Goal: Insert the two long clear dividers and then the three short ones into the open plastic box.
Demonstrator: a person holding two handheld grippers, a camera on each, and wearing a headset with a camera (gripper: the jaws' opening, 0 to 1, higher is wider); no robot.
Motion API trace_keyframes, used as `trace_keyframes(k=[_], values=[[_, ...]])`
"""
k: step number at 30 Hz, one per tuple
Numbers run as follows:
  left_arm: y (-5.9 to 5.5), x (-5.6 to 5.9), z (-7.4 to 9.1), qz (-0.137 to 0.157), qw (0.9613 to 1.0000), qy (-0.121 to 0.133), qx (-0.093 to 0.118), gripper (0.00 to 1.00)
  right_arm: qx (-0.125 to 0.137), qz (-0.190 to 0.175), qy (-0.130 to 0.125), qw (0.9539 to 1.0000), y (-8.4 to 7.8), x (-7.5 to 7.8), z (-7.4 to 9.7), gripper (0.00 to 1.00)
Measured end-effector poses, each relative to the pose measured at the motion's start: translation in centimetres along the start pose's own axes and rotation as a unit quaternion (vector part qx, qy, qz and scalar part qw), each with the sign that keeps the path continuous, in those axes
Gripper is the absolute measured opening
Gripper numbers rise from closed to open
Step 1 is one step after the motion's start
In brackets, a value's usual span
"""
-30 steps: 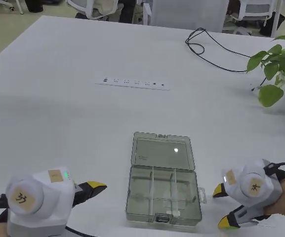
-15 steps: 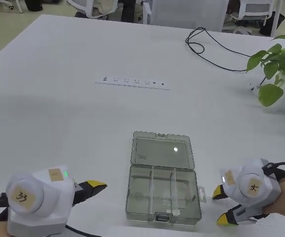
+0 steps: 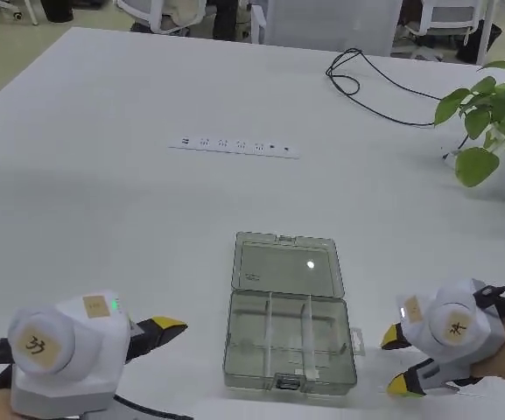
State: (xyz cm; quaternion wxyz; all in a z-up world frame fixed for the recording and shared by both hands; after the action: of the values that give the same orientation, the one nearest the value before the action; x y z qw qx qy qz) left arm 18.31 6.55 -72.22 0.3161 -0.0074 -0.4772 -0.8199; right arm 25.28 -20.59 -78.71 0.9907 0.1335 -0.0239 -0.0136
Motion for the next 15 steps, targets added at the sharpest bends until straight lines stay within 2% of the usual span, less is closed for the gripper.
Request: trace_keyframes(k=[9,12,15], values=[[0.8,0.0,0.0,0.011,0.9999,-0.001,0.008,0.98,0.024,-0.023,-0.037,0.9988,0.1,0.1,2.8,0.33],[1.5,0.0,0.0,0.016,0.9997,-0.003,0.019,0.98,0.032,-0.020,-0.054,0.9978,0.6,0.1,3.9,0.33],[2.4,-0.2,0.1,0.038,0.9986,-0.006,0.035,0.96,0.044,-0.017,-0.069,0.9965,1.6,-0.1,5.3,0.33]])
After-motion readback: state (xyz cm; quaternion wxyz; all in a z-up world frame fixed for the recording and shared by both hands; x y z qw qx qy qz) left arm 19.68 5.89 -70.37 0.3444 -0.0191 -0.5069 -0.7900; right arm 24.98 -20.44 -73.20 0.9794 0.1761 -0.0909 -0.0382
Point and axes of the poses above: the centre of the closed fingertips' face, and the gripper's own axes: z roughly backward along the fingers, x roughly to its right, y roughly out of its top, the point moved 6 cm from there along z, roughly backward along the fingers, and after that the axes turned 4 degrees about -x, right-handed, at the moved point
